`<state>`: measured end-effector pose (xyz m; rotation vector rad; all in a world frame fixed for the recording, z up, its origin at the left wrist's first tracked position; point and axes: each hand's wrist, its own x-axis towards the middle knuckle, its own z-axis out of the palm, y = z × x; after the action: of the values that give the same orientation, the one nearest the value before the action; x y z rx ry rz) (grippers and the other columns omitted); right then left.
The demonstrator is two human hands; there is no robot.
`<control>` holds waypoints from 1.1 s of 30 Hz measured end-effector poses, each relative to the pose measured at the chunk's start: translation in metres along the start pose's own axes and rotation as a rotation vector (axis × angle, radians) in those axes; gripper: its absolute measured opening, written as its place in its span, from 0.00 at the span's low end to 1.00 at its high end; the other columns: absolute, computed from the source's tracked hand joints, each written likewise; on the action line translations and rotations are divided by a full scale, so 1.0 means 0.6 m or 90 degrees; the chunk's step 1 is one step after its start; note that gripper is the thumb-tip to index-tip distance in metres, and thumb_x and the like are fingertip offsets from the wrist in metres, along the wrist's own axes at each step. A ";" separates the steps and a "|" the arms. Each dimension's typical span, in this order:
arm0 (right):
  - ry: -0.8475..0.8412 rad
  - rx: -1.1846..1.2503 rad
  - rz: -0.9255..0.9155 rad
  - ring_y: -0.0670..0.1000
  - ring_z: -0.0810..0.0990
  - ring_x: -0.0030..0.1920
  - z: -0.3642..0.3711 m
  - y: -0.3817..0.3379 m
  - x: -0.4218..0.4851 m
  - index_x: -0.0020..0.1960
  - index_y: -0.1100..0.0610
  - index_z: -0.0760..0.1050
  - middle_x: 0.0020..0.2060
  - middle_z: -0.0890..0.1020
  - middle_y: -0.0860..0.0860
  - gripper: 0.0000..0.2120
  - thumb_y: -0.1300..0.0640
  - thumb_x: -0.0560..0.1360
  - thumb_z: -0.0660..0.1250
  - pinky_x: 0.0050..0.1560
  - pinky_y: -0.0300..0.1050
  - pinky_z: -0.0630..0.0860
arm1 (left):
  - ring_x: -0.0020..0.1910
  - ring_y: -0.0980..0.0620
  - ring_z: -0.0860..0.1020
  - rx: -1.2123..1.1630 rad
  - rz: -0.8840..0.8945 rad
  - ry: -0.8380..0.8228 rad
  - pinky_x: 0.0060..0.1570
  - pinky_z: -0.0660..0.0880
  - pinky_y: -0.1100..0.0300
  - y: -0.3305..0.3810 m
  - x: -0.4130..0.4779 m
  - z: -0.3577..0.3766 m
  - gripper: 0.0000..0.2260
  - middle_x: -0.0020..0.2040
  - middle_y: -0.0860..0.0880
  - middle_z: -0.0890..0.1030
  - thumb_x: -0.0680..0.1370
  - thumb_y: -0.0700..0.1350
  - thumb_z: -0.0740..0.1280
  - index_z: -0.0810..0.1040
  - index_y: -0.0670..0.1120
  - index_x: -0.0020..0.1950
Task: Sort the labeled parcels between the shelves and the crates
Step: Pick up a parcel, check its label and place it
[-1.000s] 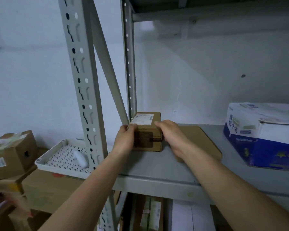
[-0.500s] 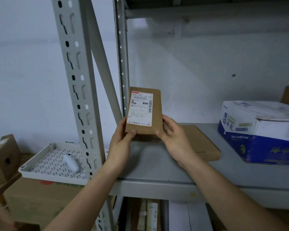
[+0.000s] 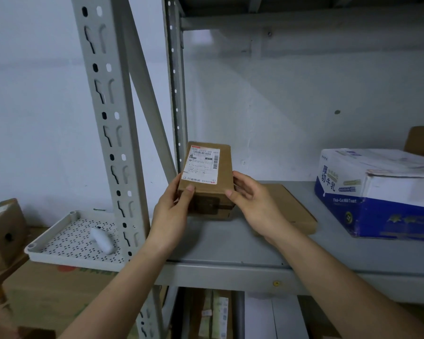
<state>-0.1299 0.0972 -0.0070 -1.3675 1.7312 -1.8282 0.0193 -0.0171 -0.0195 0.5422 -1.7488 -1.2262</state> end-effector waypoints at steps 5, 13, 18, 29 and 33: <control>-0.012 -0.016 0.053 0.39 0.77 0.61 0.002 0.011 0.011 0.71 0.55 0.72 0.55 0.79 0.39 0.19 0.62 0.81 0.65 0.60 0.29 0.72 | 0.62 0.58 0.77 0.049 -0.072 0.006 0.59 0.70 0.63 -0.005 0.010 0.003 0.13 0.58 0.61 0.80 0.84 0.56 0.59 0.75 0.59 0.67; -0.038 -0.068 0.069 0.42 0.77 0.64 -0.009 0.011 0.006 0.72 0.55 0.72 0.63 0.79 0.44 0.20 0.58 0.81 0.66 0.71 0.42 0.69 | 0.67 0.58 0.70 0.099 -0.060 0.016 0.67 0.66 0.60 0.010 -0.009 0.006 0.22 0.66 0.59 0.74 0.84 0.56 0.58 0.65 0.53 0.78; 0.027 -0.244 0.019 0.41 0.75 0.64 -0.092 -0.014 -0.027 0.70 0.51 0.73 0.64 0.78 0.43 0.19 0.50 0.80 0.66 0.59 0.28 0.68 | 0.74 0.58 0.67 0.211 0.201 0.055 0.74 0.68 0.50 0.010 -0.041 0.011 0.19 0.75 0.55 0.69 0.84 0.46 0.62 0.67 0.53 0.75; 0.018 -0.490 0.110 0.47 0.68 0.69 -0.177 0.005 -0.081 0.76 0.48 0.66 0.72 0.68 0.46 0.27 0.41 0.79 0.64 0.63 0.42 0.66 | 0.62 0.59 0.76 0.328 0.190 -0.247 0.65 0.74 0.61 0.043 -0.091 0.119 0.16 0.64 0.53 0.77 0.82 0.46 0.65 0.73 0.49 0.69; -0.039 -0.514 0.151 0.51 0.62 0.76 -0.180 0.010 -0.094 0.79 0.44 0.59 0.78 0.59 0.46 0.32 0.36 0.78 0.62 0.72 0.50 0.63 | 0.63 0.53 0.73 0.357 0.055 -0.335 0.61 0.68 0.64 0.044 -0.096 0.149 0.25 0.69 0.48 0.73 0.82 0.49 0.63 0.61 0.48 0.78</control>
<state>-0.1853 0.2053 -0.0191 -1.3400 2.6000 -0.9626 -0.0256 0.0826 -0.0285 0.4750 -2.5656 -0.8499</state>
